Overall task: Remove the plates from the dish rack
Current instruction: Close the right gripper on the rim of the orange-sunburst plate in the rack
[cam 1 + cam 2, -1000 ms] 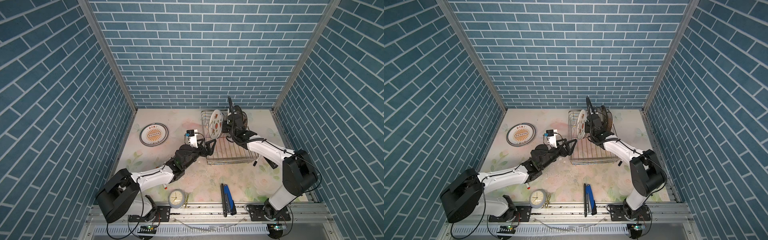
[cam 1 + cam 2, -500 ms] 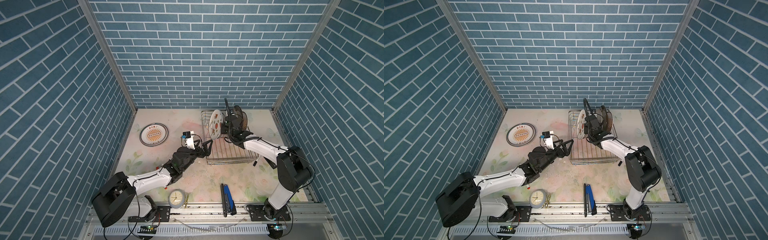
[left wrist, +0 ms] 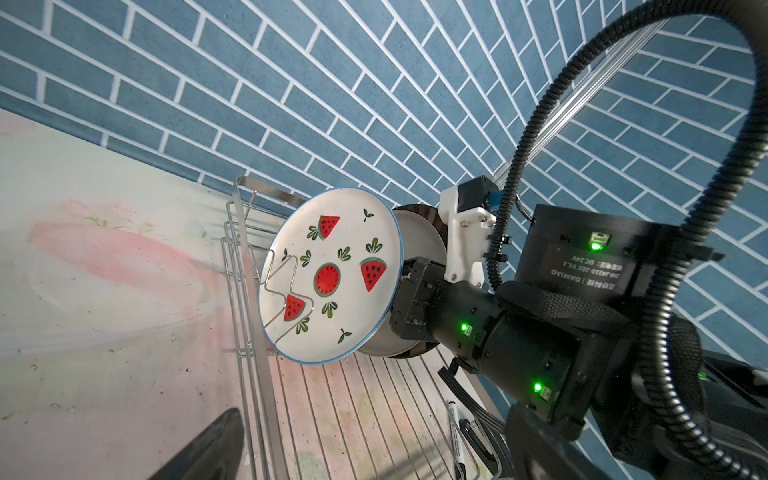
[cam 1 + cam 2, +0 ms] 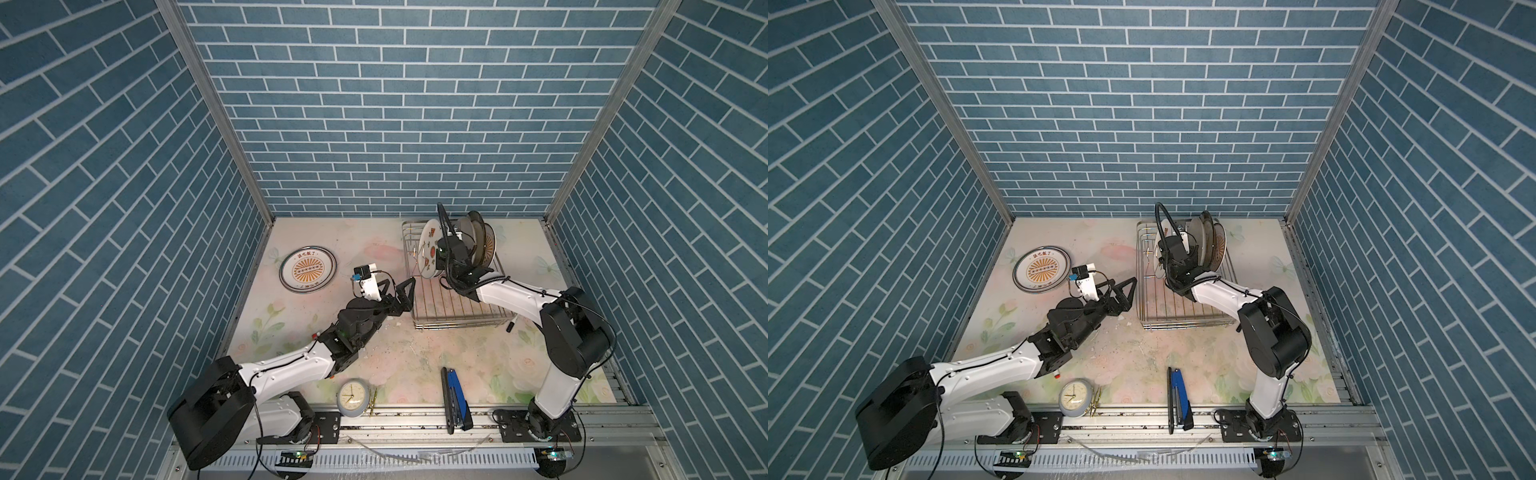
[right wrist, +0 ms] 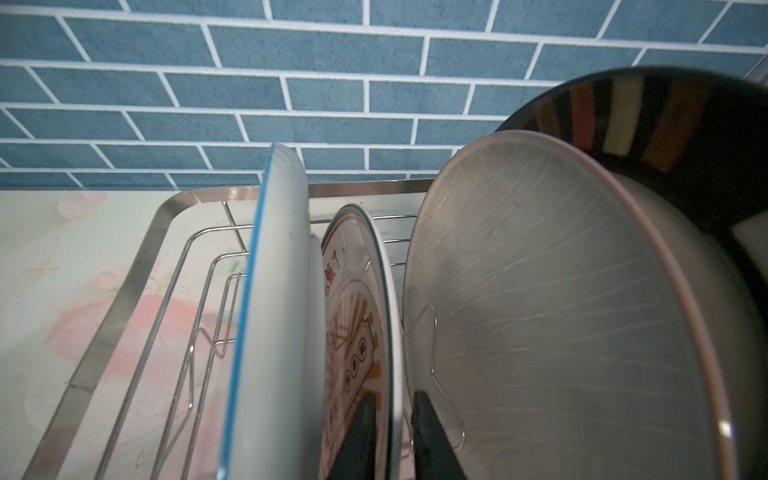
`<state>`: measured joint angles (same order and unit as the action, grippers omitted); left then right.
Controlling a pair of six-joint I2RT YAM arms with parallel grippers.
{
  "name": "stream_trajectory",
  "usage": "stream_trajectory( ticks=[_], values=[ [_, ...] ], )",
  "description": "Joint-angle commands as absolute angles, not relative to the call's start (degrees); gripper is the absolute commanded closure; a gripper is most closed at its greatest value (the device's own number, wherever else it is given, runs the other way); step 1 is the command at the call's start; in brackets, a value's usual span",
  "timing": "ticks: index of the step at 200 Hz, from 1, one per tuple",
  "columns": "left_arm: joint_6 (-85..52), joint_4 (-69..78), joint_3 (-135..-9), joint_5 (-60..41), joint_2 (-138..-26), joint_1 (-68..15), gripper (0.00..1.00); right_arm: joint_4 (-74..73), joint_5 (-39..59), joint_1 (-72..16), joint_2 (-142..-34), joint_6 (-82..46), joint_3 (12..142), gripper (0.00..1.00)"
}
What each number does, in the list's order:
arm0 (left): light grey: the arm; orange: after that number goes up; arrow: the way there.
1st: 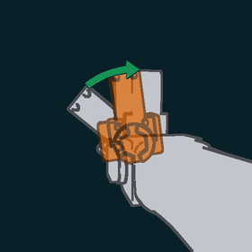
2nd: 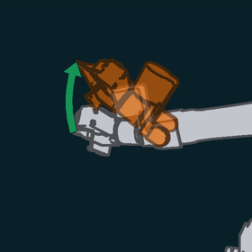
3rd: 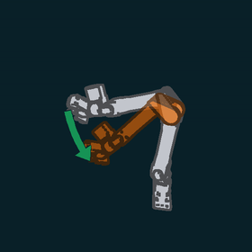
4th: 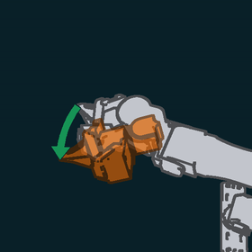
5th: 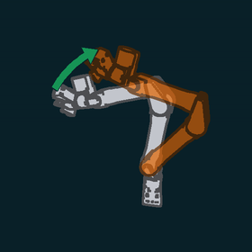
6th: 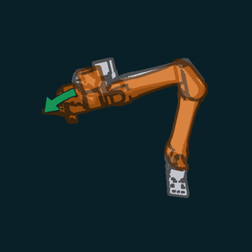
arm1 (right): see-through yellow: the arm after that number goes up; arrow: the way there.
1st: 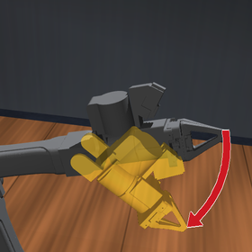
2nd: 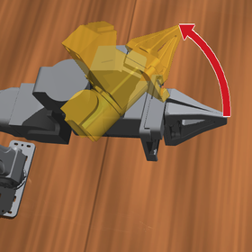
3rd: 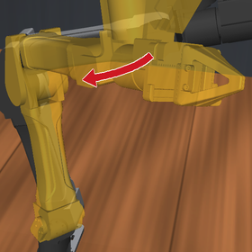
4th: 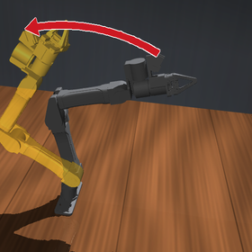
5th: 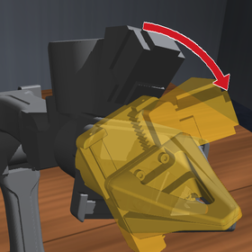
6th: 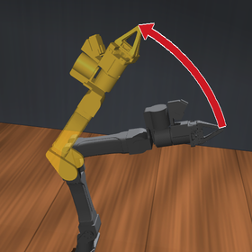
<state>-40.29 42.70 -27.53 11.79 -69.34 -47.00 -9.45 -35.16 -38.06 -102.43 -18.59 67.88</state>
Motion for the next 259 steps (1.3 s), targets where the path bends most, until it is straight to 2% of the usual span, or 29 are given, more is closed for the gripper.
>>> stream_trajectory(
  ticks=[1, 38, 61, 122, 154, 259],
  values=[
    [-39.97, 41.69, -26.70, 13.83, -68.74, -47.02, 0.00, -10.66, -38.02, -38.18, -103.95, -18.06, 70.73, 0.82],
    [-40.12, 42.02, -27.66, 12.73, -69.72, -47.02, 0.00, -10.98, -37.87, -38.34, -104.63, -17.96, 71.19, 0.86],
    [-40.07, 41.79, -28.67, 12.22, -71.27, -47.03, 0.00, -11.30, -39.70, -38.58, -104.46, -17.51, 71.29, 0.93],
    [-39.89, 41.04, -31.53, 10.38, -74.07, -47.02, 0.00, -11.10, -40.88, -38.99, -103.93, -16.49, 72.68, 0.94],
    [-40.36, 42.99, -31.27, 10.83, -75.58, -47.02, 0.00, -11.69, -44.81, -40.14, -103.30, -14.12, 73.93, 0.96],
    [-38.75, 40.89, -32.67, 9.01, -74.96, -47.04, 0.00, -14.83, -49.30, -41.36, -98.98, -6.57, 73.37, 0.99]
  ],
)
